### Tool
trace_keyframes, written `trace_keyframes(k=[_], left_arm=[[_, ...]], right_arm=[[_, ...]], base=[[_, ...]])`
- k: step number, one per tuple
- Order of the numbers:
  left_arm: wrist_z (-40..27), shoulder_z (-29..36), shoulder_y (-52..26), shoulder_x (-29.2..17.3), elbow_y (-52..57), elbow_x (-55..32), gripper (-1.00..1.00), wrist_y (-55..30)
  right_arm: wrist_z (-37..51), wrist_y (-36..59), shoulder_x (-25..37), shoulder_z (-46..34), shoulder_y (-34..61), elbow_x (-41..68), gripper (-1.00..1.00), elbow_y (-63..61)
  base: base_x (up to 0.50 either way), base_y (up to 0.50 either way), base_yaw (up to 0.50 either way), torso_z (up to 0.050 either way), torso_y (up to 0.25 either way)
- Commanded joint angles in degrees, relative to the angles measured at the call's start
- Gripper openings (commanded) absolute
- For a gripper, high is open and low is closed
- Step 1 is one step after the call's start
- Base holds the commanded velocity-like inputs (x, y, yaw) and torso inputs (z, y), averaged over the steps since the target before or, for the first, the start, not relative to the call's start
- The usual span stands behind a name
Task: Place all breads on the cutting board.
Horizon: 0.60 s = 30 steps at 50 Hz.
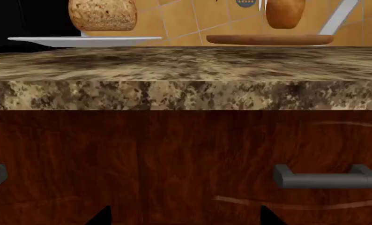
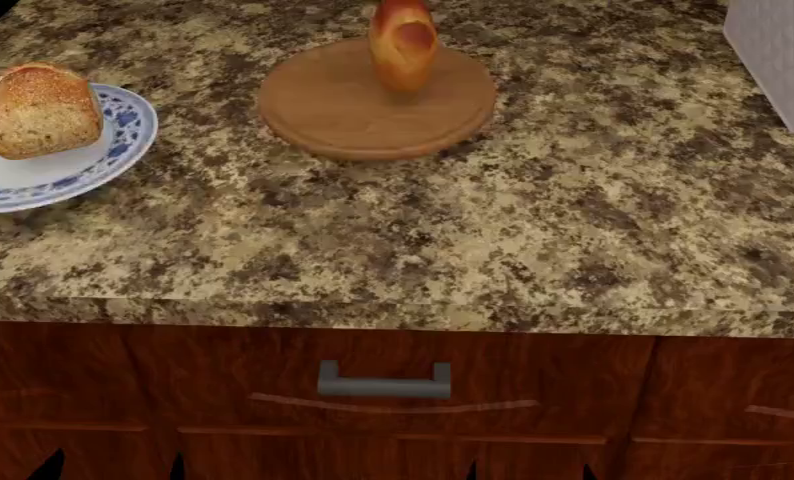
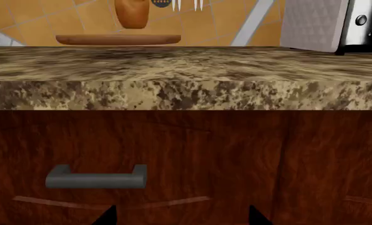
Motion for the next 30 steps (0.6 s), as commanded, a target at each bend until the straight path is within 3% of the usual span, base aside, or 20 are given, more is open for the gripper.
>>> trace_keyframes(k=[1, 2, 8, 11, 30], left_arm=[[-0.8, 0.8, 0.0, -0.7, -0.1, -0.7, 1.00, 0.1], [-1.0, 0.8, 0.2, -0.8, 0.7, -2.2, 1.00, -0.1], [-2.6, 2.5, 0.4, -1.9, 0.0, -2.0, 1.00, 2.0], [-2.0, 3.0, 0.3, -2.7, 0.2, -3.2, 1.00, 1.0], [-4.1, 5.0, 1.0, -4.5, 0.7, -4.1, 1.00, 1.9]], right_arm=[[0.8, 0.0, 0.6, -0.8, 0.0, 0.6, 1.00, 0.0], [3.8, -1.3, 1.1, -2.1, -0.6, -3.4, 1.00, 0.0], [3.8, -3.7, 2.2, -3.3, -1.1, -1.7, 1.00, 0.3], [2.8, -0.5, 2.3, -2.7, 0.0, 2.2, 1.00, 0.1], [5.1, -1.8, 4.2, -4.6, -1.1, 3.7, 1.00, -0.9]], base=[[0.00, 0.00, 0.00, 0.000, 0.000], [0.00, 0.00, 0.00, 0.000, 0.000], [0.00, 0.00, 0.00, 0.000, 0.000], [0.00, 0.00, 0.00, 0.000, 0.000], [0.00, 0.00, 0.00, 0.050, 0.000]])
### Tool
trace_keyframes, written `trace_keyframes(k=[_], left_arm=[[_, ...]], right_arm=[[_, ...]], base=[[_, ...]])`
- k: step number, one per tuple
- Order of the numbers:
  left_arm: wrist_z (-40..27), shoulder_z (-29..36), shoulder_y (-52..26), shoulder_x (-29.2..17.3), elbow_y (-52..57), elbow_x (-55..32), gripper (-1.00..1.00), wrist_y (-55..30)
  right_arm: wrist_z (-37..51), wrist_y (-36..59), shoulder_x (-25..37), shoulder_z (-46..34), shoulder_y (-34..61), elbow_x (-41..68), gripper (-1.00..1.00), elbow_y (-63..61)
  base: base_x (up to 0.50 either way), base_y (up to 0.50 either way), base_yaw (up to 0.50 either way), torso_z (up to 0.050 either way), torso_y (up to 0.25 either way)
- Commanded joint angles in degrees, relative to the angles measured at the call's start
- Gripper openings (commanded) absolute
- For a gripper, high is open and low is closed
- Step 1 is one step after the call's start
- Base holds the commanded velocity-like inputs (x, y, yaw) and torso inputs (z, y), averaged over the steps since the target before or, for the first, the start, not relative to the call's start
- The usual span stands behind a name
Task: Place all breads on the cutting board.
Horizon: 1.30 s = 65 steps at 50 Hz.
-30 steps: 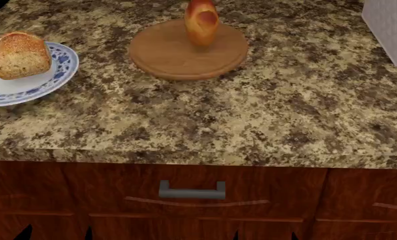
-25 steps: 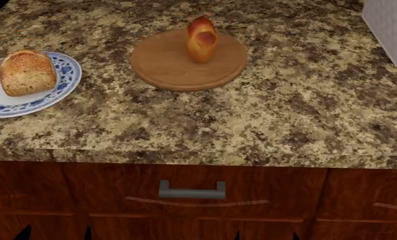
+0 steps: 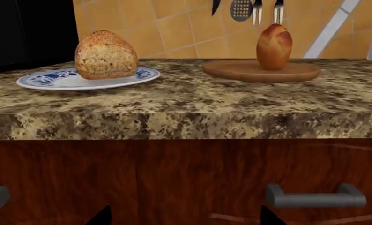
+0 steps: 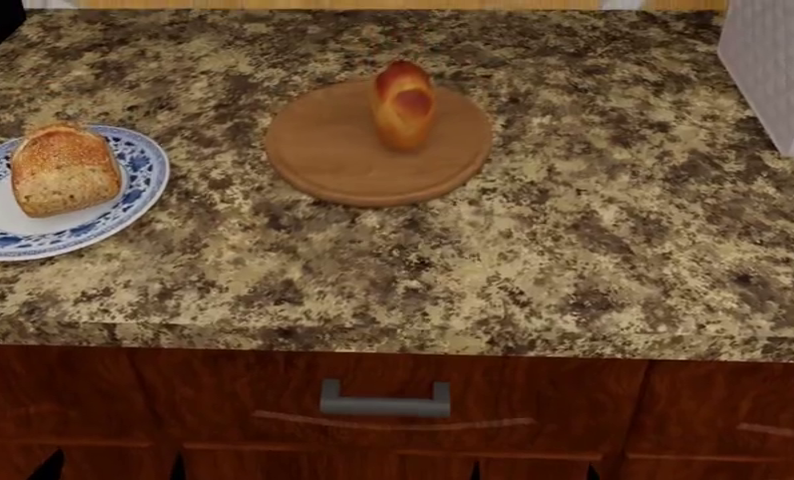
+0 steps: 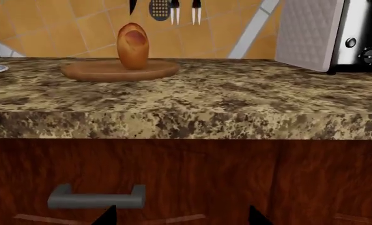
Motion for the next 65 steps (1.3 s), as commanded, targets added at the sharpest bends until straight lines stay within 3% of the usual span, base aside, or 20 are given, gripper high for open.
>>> trace_keyframes(k=[1, 26, 43, 55, 58, 59, 65], left_arm=[[-1.0, 1.3, 0.2, -1.1, 0.1, -0.7, 1.00, 0.5], [-2.8, 3.3, 0.2, -2.7, 0.1, -2.0, 1.00, 1.5], [-3.8, 4.0, -0.1, -3.5, -0.4, -3.1, 1.00, 1.7], [-3.9, 4.8, -0.2, -4.2, 0.0, -4.1, 1.00, 0.9], [-4.6, 4.3, -0.7, -4.4, 1.7, -5.2, 1.00, -3.0], [-5.7, 5.5, -1.6, -5.0, 2.6, -2.9, 1.00, -7.3], [-6.9, 4.8, -7.4, -9.5, 28.0, -8.0, 1.00, -38.0]], right_arm=[[1.1, -0.7, 1.1, -1.1, -0.3, 1.1, 1.00, -0.2], [2.6, -1.3, 2.9, -3.6, -0.4, 1.8, 1.00, -0.5], [3.4, -1.6, 3.8, -4.5, -0.4, 3.1, 1.00, -0.6], [3.2, -0.5, 4.6, -4.9, -0.4, 5.0, 1.00, -1.5], [3.5, 3.7, 5.0, -4.4, -0.6, 6.7, 1.00, -4.6], [4.0, 6.6, 5.5, -4.4, -0.8, 7.0, 1.00, -7.3], [6.6, 26.7, 9.7, -2.2, 0.2, 11.8, 1.00, -26.7]], base=[[0.00, 0.00, 0.00, 0.050, 0.000], [0.00, 0.01, 0.00, 0.050, 0.000], [0.00, 0.42, 0.00, 0.000, 0.000], [0.00, 0.11, 0.00, 0.000, 0.000], [0.00, 0.00, 0.00, 0.000, 0.000], [0.00, 0.00, 0.00, 0.000, 0.000], [0.00, 0.00, 0.00, 0.000, 0.000]])
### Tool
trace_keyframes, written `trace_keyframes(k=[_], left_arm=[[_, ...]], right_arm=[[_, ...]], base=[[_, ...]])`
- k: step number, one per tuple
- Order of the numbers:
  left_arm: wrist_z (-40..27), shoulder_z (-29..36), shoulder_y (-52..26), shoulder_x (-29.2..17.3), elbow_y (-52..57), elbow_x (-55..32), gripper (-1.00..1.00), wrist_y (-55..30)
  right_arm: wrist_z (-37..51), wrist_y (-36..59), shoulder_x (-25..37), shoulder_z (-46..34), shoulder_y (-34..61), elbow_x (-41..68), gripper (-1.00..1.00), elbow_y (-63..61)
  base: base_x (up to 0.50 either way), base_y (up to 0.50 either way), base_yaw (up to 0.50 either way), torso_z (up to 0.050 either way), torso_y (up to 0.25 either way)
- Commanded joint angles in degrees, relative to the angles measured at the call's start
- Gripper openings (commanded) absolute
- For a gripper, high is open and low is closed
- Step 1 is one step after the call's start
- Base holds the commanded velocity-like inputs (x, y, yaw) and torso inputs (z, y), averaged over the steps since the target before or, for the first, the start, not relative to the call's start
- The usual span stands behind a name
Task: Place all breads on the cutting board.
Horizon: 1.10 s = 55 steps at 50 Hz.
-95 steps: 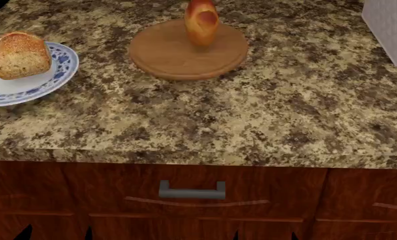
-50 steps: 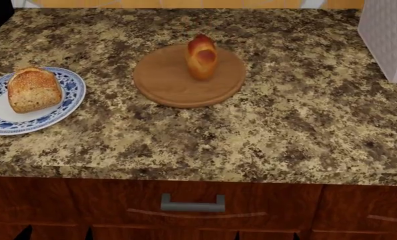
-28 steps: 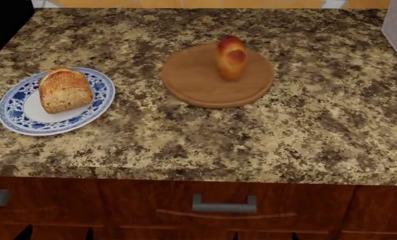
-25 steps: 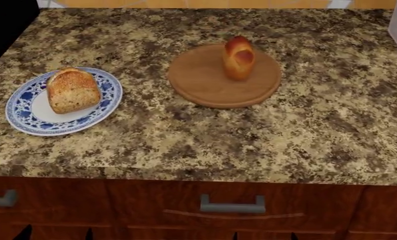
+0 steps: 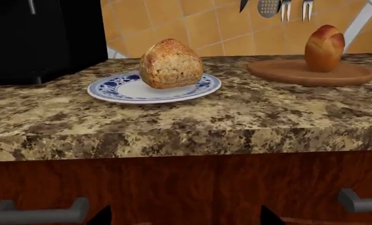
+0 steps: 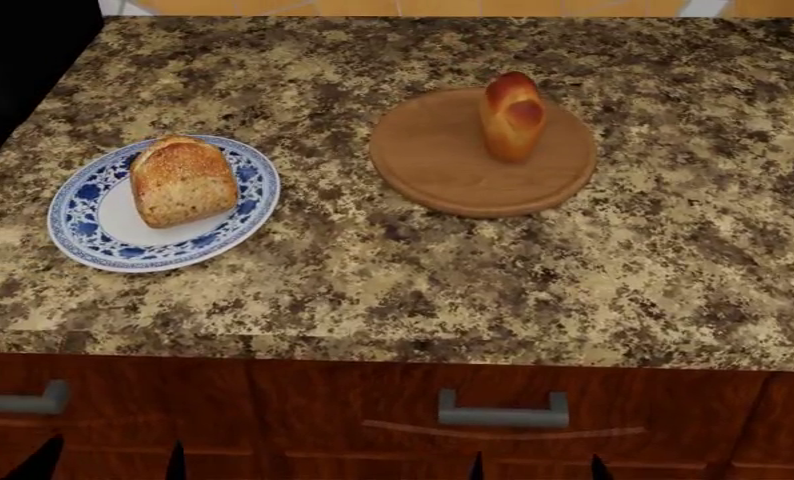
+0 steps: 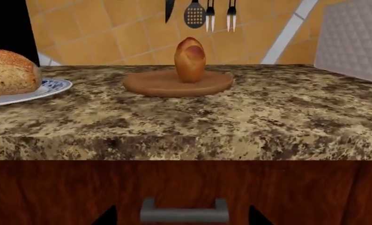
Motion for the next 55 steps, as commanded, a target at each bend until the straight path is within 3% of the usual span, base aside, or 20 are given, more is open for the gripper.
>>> trace_keyframes(k=[1, 6, 12, 13, 16, 19, 21, 23, 27, 31, 43, 55], left_arm=[[-2.3, 0.0, -6.7, -4.5, 22.9, -3.7, 1.00, -31.0], [-3.5, -3.1, -14.0, -5.3, 36.5, -9.2, 1.00, -53.0], [-2.1, -13.8, -25.9, -4.1, 52.0, -20.4, 1.00, -81.5], [-6.0, -16.5, -26.2, -5.3, 51.6, -27.3, 1.00, -81.6], [-31.3, -23.8, -30.1, -12.1, 46.9, -53.1, 1.00, -81.5], [-52.1, -22.3, -35.2, -19.3, 43.2, -78.9, 1.00, -77.8], [-60.4, -18.7, -37.9, -24.3, 42.1, -96.1, 1.00, -73.5], [-66.2, -15.5, -41.0, -28.7, 42.4, -103.9, 1.00, -69.2], [-70.8, -12.7, -44.5, -32.9, 43.2, -109.7, 1.00, -65.4], [-71.0, -12.5, -45.6, -33.8, 42.6, -109.9, 1.00, -64.8], [-70.9, -13.2, -46.6, -34.4, 42.1, -108.7, 1.00, -63.7], [-70.7, -15.3, -46.0, -35.0, 40.8, -107.6, 1.00, -61.6]], right_arm=[[2.6, 21.7, 4.4, 2.4, 1.7, 6.1, 1.00, -19.8], [4.2, 37.0, 6.9, 5.9, 7.4, 13.2, 1.00, -31.2], [7.6, 55.8, 10.0, 13.4, 15.7, 23.4, 1.00, -44.6], [8.1, 58.4, 10.1, 14.8, 16.9, 25.0, 1.00, -45.9], [10.3, 68.0, 9.5, 19.5, 22.3, 31.6, 1.00, -50.5], [18.2, 73.9, 12.9, 22.9, 28.2, 45.4, 1.00, -51.0], [24.1, 78.2, 14.3, 25.7, 32.7, 55.2, 1.00, -50.8], [29.8, 81.7, 14.3, 27.8, 36.0, 63.7, 1.00, -50.5], [41.2, 82.7, 16.9, 27.6, 41.7, 77.2, 1.00, -47.6], [49.7, 79.5, 20.6, 26.2, 44.1, 86.2, 1.00, -45.4], [55.6, 75.9, 24.2, 23.9, 45.8, 90.8, 1.00, -45.2], [54.1, 73.6, 24.0, 26.4, 45.1, 90.2, 1.00, -45.6]], base=[[0.00, 0.00, 0.00, 0.000, 0.000], [0.00, 0.00, 0.00, 0.000, 0.000], [0.00, 0.00, 0.00, 0.000, 0.000], [0.00, 0.00, 0.00, 0.000, 0.000], [0.00, 0.00, 0.00, 0.000, 0.000], [0.00, 0.00, 0.00, 0.000, 0.000], [0.00, 0.00, 0.00, 0.000, 0.000], [0.00, 0.00, 0.00, 0.000, 0.000], [0.00, 0.00, 0.00, 0.000, 0.000], [0.00, 0.00, 0.00, 0.000, 0.000], [0.00, 0.00, 0.00, 0.000, 0.000], [0.14, 0.00, 0.00, 0.000, 0.000]])
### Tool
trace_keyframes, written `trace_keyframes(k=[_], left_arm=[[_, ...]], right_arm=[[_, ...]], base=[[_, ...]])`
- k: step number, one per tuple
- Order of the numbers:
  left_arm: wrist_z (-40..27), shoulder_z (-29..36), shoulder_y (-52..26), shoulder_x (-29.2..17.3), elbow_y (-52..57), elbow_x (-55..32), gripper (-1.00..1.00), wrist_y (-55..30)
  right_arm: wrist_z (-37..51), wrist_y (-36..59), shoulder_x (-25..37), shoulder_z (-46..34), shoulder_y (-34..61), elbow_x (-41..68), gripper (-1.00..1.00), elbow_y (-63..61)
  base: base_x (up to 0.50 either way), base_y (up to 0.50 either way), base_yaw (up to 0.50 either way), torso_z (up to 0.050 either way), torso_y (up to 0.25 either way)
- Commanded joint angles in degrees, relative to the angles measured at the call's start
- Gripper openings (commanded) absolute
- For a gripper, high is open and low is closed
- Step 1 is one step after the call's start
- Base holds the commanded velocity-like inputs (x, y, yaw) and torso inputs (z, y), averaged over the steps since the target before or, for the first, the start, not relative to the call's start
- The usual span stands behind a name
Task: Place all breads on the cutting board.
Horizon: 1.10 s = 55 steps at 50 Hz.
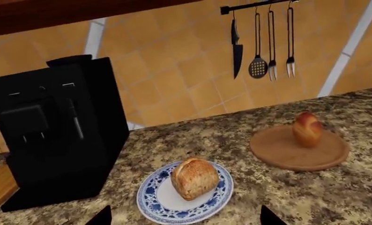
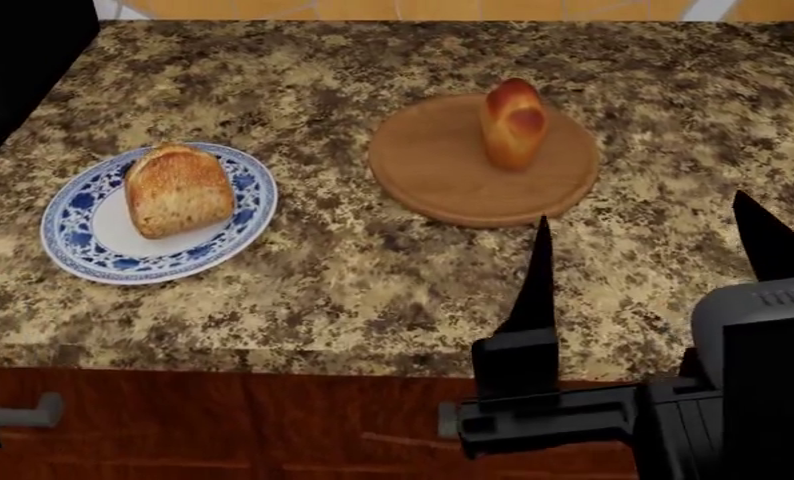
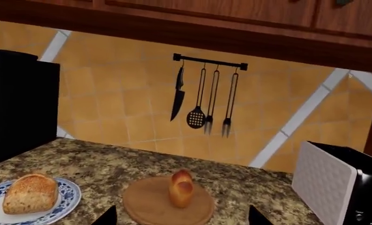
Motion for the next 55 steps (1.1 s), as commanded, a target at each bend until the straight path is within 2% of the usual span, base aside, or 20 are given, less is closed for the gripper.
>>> trace_keyframes(k=[1, 9, 23, 55], left_arm=[[-1.6, -1.3, -0.6, -1.2, -1.3, -1.8, 1.00, 2.0], [-0.5, -2.0, 0.5, -0.7, -2.1, -1.5, 1.00, 2.9], [-0.2, -0.9, -0.6, -1.7, -1.6, -1.9, 1.00, 3.4], [-0.2, 2.8, -3.6, -2.4, -1.2, -2.3, 1.00, 4.6]], right_arm=[[2.3, -1.1, 1.3, 1.0, 1.3, 3.2, 1.00, -0.1], [-0.2, -0.7, 0.8, 1.6, -0.2, 1.0, 1.00, -0.6], [1.2, -2.3, 1.2, -0.1, 1.1, 2.2, 1.00, -0.7], [-0.6, -4.1, 1.4, 0.5, -1.1, 0.5, 1.00, -0.6]], base=[[0.36, 0.00, 0.00, 0.000, 0.000], [0.36, 0.00, 0.00, 0.000, 0.000], [0.33, 0.00, 0.00, 0.000, 0.000], [0.23, 0.05, 0.00, 0.000, 0.000]])
